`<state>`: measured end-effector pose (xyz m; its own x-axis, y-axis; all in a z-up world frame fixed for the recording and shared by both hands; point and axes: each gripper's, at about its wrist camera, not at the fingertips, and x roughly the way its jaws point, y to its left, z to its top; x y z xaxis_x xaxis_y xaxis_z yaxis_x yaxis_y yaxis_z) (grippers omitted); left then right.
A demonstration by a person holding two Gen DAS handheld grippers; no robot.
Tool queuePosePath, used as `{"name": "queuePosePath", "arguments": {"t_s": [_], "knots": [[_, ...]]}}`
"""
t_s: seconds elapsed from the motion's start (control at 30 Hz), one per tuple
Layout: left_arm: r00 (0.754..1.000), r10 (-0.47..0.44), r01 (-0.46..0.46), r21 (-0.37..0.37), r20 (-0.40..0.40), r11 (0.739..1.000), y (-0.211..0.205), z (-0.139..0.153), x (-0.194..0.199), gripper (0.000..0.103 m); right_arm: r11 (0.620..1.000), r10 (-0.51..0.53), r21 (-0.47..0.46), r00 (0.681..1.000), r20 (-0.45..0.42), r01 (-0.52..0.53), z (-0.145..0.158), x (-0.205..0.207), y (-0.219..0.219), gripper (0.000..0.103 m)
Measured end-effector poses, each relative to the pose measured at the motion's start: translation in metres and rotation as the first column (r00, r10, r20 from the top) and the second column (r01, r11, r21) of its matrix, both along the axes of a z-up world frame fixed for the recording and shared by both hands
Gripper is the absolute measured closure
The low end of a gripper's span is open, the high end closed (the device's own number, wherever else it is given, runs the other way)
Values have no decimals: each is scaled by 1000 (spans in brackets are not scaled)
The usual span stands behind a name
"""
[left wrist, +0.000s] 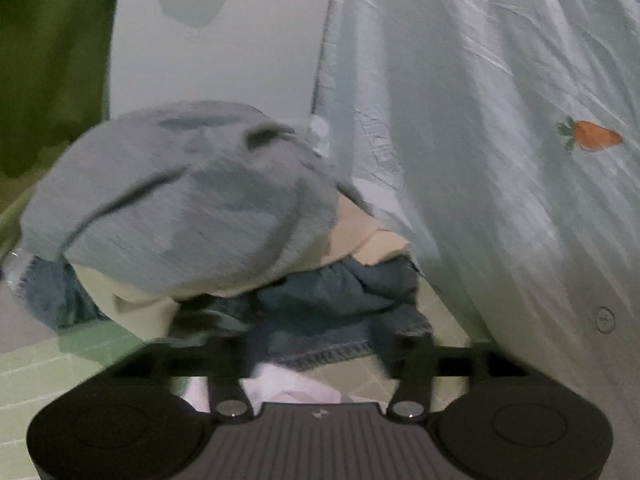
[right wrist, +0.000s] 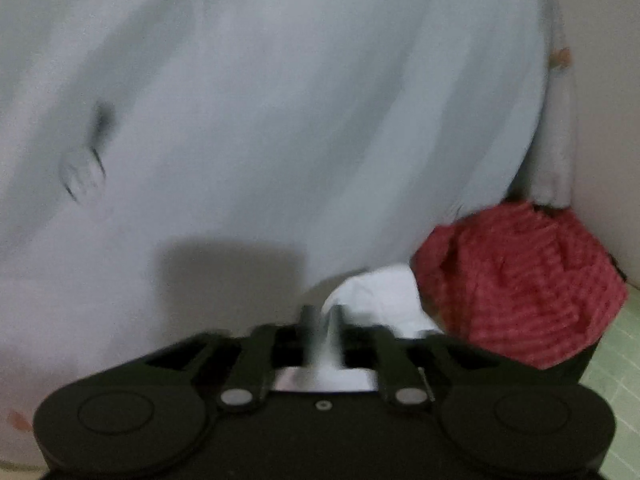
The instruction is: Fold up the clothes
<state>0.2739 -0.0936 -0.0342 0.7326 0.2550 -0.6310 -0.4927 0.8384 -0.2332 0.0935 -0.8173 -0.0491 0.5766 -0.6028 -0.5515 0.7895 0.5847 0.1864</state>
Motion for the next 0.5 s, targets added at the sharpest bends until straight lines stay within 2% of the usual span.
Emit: {"name": "queuePosePath", "arguments": {"t_s": [0.03,0.1,0.23,0.37,0.5], "knots": [[1000,-15,15,8,13,1000,-2,-2,-6,26,1000,-4,-2,1000,-29,4,-8,6,1,23],[999,-53,54,47,-7,997,-9,-8,-19,24,1000,-12,0,996,-90,12,-27,2,6,15],[990,-109,115,62,-87,991,-25,-24,-52,24,992,-105,44,956,-274,121,-80,-47,17,15],[975,-167,177,60,-147,982,-46,-32,-74,24,967,-176,120,933,-314,223,-115,-92,20,15],[957,-235,240,12,-170,971,-74,-35,-91,24,953,-216,150,937,-276,264,-121,-99,15,2]]}}
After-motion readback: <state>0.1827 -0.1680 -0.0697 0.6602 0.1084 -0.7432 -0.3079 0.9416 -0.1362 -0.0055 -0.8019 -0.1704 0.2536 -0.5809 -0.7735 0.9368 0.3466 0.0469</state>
